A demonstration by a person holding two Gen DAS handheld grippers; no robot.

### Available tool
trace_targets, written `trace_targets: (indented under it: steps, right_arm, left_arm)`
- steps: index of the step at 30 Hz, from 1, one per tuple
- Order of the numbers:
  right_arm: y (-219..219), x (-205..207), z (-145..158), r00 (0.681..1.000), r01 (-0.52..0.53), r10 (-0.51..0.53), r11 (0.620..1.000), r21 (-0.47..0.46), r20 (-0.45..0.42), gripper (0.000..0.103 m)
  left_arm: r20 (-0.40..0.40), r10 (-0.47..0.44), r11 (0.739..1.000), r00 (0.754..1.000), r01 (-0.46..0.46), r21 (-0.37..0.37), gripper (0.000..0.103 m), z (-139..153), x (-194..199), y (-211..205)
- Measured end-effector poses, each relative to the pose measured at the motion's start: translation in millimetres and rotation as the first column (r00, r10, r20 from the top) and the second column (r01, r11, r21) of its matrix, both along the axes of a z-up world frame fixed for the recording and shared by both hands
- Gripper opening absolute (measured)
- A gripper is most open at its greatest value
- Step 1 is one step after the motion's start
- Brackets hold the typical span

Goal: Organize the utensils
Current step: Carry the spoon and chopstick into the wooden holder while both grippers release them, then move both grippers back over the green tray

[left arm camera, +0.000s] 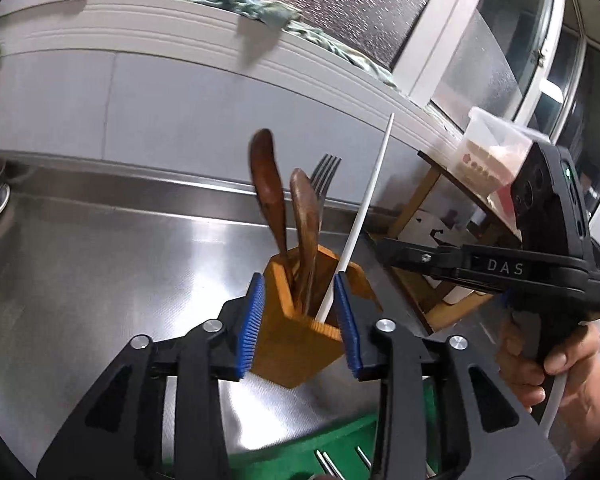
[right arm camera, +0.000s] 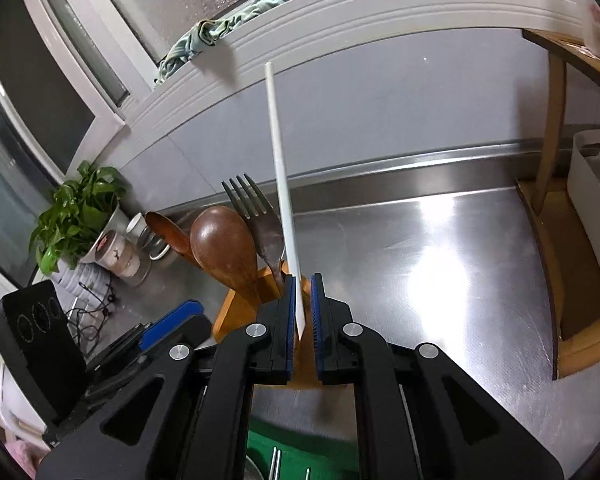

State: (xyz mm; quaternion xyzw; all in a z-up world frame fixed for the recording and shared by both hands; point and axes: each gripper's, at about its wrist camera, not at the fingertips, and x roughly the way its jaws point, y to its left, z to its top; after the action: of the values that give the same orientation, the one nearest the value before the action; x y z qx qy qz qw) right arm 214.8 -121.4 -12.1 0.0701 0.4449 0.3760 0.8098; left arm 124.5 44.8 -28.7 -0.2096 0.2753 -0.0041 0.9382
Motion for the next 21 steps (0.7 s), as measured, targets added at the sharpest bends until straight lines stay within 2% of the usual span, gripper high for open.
trace_targets:
  steps: [2, 4, 5, 6, 8, 10, 11, 13, 16, 21]
  right_arm:
    - [-7, -4, 2, 1.000, 0.004, -0.004, 1.000, 0.001, -0.007, 0.014]
    - [-14, -8, 5, 1.000, 0.008, -0.008, 1.000, 0.006, -0.005, 0.037]
    - [-18, -12, 7, 1.000, 0.015, -0.015, 1.000, 0.006, 0.008, 0.063]
    - [-23, -17, 10, 0.999, 0.027, -0.027, 1.000, 0.000, 0.032, 0.070]
    - [-27, -24, 14, 0.998, 0.030, -0.029, 0.999, -0.019, 0.053, 0.072]
    - [-31, -29, 15, 0.999, 0.033, -0.031, 0.999, -0.039, 0.044, 0.086]
    - [-34, -32, 15, 0.999, 0.033, -0.031, 0.999, -0.042, 0.042, 0.094]
    - [-39, -40, 17, 0.999, 0.018, -0.017, 0.999, -0.047, 0.040, 0.099]
    - [-47, -52, 18, 0.999, -0.003, 0.006, 0.995, -0.095, 0.036, 0.099]
    - [-59, -75, 22, 0.999, -0.040, 0.042, 0.989, -0.145, 0.006, 0.099]
  left_arm:
    - [0.000, 0.014, 1.000, 1.000, -0.014, -0.004, 0.047, 3, -8, 3]
    - [-0.002, 0.022, 1.000, 1.000, -0.022, -0.006, 0.054, 8, -15, 4]
    - [-0.002, 0.025, 1.000, 1.000, -0.025, 0.002, 0.056, 11, -19, 3]
    - [-0.005, 0.029, 1.000, 1.000, -0.029, 0.011, 0.061, 14, -23, 2]
    - [-0.008, 0.032, 0.999, 0.999, -0.032, 0.018, 0.066, 19, -32, 1]
    - [-0.019, 0.030, 0.999, 0.999, -0.030, 0.018, 0.076, 23, -38, -1]
    - [-0.024, 0.026, 1.000, 0.999, -0.026, 0.009, 0.078, 25, -42, -2]
    - [-0.035, 0.020, 1.000, 0.999, -0.021, -0.013, 0.082, 27, -50, -3]
    - [-0.074, 0.008, 0.999, 0.997, -0.012, -0.050, 0.090, 28, -60, -6]
    - [-0.171, 0.009, 0.996, 0.985, -0.024, -0.082, 0.095, 25, -76, -13]
